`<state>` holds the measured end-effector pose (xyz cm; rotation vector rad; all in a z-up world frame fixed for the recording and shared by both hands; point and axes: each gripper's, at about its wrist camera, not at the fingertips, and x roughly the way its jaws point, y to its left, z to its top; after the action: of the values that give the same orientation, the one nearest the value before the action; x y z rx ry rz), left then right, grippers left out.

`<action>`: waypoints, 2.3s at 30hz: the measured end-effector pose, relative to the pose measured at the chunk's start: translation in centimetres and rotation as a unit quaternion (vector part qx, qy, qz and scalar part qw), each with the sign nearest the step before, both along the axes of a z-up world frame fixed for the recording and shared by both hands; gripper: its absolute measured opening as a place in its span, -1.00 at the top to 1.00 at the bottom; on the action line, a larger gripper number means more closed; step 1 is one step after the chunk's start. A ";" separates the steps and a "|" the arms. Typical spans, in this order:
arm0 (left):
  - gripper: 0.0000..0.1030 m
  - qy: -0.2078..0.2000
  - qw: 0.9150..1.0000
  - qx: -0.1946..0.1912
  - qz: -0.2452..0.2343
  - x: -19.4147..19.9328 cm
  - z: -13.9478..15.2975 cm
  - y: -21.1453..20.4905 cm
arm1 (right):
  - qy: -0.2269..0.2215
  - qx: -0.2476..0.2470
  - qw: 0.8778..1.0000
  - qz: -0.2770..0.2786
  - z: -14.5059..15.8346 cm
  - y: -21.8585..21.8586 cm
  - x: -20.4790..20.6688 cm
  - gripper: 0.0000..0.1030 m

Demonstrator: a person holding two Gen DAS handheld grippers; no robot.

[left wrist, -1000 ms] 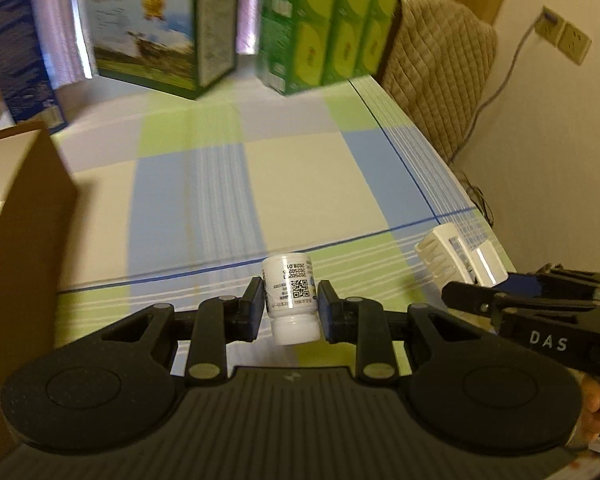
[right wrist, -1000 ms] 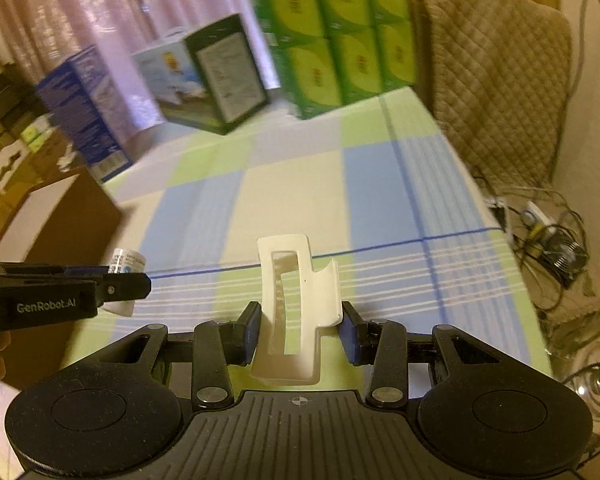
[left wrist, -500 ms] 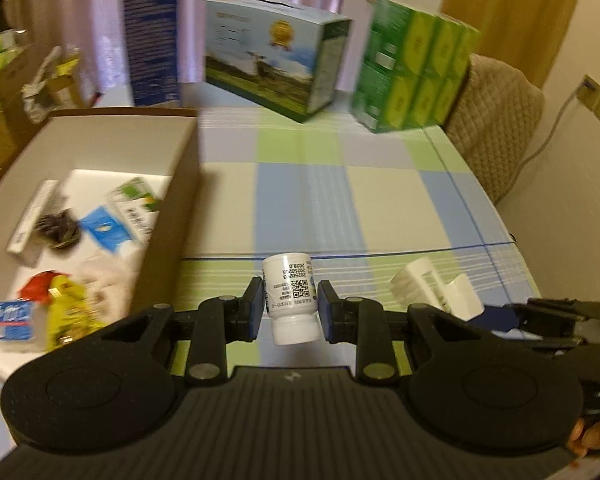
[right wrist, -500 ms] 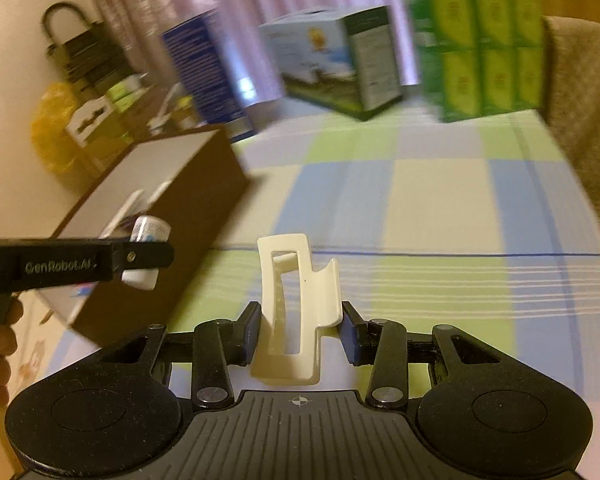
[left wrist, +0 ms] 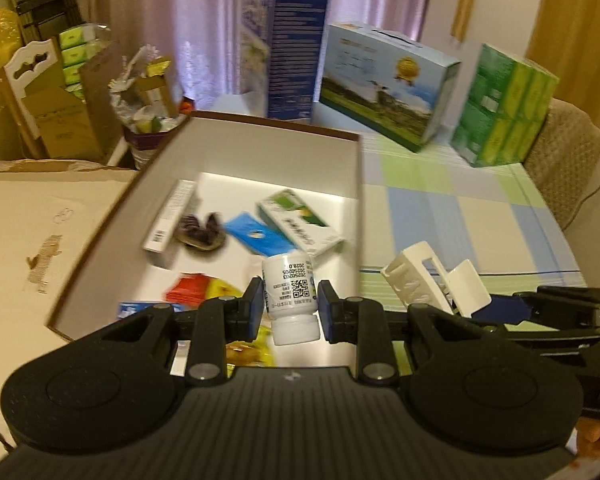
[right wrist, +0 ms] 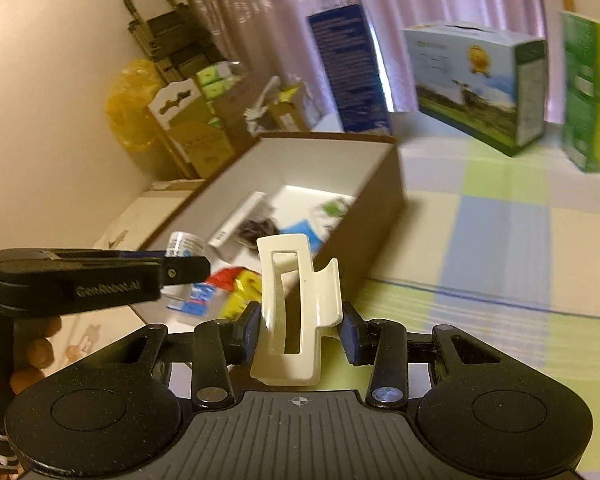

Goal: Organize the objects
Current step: 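Carry the pill bottle and hair clip over the brown box with both tools, then open both tools to drop the pill bottle and hair clip into the box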

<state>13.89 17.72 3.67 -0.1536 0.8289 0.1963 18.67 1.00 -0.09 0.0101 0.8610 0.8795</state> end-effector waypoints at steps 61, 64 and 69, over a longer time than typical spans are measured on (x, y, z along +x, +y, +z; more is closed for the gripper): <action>0.16 0.071 0.997 0.005 -0.014 11.4 -5.8 12.4 | -0.003 -0.104 0.995 -0.002 -5.8 16.3 9.3 0.26; 0.14 0.071 0.997 0.006 -0.011 11.2 -5.8 12.6 | -0.003 -0.108 0.994 0.000 -6.1 16.5 9.3 0.26; 0.07 0.072 0.997 0.008 -0.006 11.0 -5.8 12.8 | -0.004 -0.099 0.995 0.008 -6.3 16.6 9.6 0.25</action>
<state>24.91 30.56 -2.16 -0.1209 0.9719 0.2036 28.26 17.64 -6.35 -0.1718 0.9386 0.8054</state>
